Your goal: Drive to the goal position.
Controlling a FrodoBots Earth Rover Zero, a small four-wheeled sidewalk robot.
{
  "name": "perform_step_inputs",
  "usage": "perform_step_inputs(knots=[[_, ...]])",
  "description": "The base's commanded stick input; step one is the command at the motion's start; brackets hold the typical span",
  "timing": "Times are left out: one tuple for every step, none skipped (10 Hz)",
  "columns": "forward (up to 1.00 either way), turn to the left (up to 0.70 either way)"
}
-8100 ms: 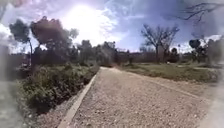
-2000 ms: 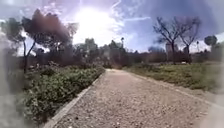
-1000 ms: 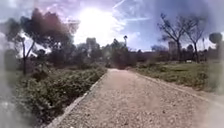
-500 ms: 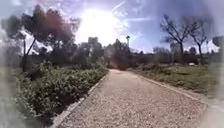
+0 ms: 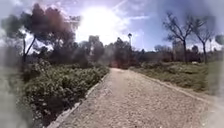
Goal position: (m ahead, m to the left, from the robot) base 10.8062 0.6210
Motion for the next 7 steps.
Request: perform_step_inputs(knots=[[0.7,0.0],[0.7,0.0],[0.7,0.0],[0.7,0.0],[0.7,0.0],[0.7,0.0],[0.7,0.0]])
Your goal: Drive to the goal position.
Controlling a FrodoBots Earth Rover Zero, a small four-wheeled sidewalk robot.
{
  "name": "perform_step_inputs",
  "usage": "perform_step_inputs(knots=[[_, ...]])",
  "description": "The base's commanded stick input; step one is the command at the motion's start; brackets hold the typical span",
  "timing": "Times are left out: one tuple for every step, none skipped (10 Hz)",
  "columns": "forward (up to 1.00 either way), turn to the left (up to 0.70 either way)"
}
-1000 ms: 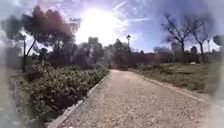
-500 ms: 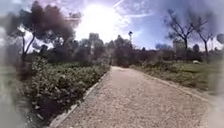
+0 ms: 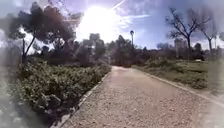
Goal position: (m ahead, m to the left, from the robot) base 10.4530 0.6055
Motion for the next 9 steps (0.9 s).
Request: perform_step_inputs(knots=[[0.7,0.0],[0.7,0.0],[0.7,0.0],[0.7,0.0],[0.7,0.0],[0.7,0.0],[0.7,0.0],[0.7,0.0],[0.7,0.0]])
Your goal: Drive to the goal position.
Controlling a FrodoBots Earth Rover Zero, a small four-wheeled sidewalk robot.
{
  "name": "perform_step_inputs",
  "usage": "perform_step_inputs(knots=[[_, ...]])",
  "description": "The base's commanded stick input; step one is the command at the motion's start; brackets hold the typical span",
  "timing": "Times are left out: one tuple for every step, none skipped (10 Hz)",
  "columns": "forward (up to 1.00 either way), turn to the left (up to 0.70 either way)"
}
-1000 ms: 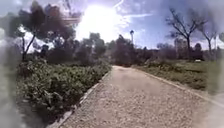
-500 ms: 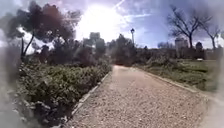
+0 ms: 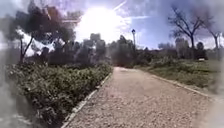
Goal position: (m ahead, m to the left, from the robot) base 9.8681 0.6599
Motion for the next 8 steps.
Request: perform_step_inputs(knots=[[0.7,0.0],[0.7,0.0],[0.7,0.0],[0.7,0.0],[0.7,0.0],[0.7,-0.05],[0.7,-0.24],[0.7,-0.31]])
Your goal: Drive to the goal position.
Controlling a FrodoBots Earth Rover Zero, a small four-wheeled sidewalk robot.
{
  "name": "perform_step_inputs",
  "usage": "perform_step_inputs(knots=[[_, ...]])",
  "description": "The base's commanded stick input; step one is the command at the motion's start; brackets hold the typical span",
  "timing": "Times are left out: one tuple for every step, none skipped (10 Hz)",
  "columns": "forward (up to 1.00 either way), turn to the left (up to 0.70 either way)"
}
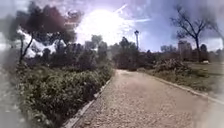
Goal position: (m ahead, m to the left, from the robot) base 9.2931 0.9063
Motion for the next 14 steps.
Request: perform_step_inputs(knots=[[0.7,-0.21],[0.7,-0.12],[0.7,-0.02],[0.7,0.0],[0.7,0.0],[0.7,-0.09],[0.7,-0.21],[0.7,-0.33],[0.7,-0.35],[0.7,-0.35],[0.7,-0.24],[0.7,-0.13],[0.7,-0.02],[0.7,0.0]])
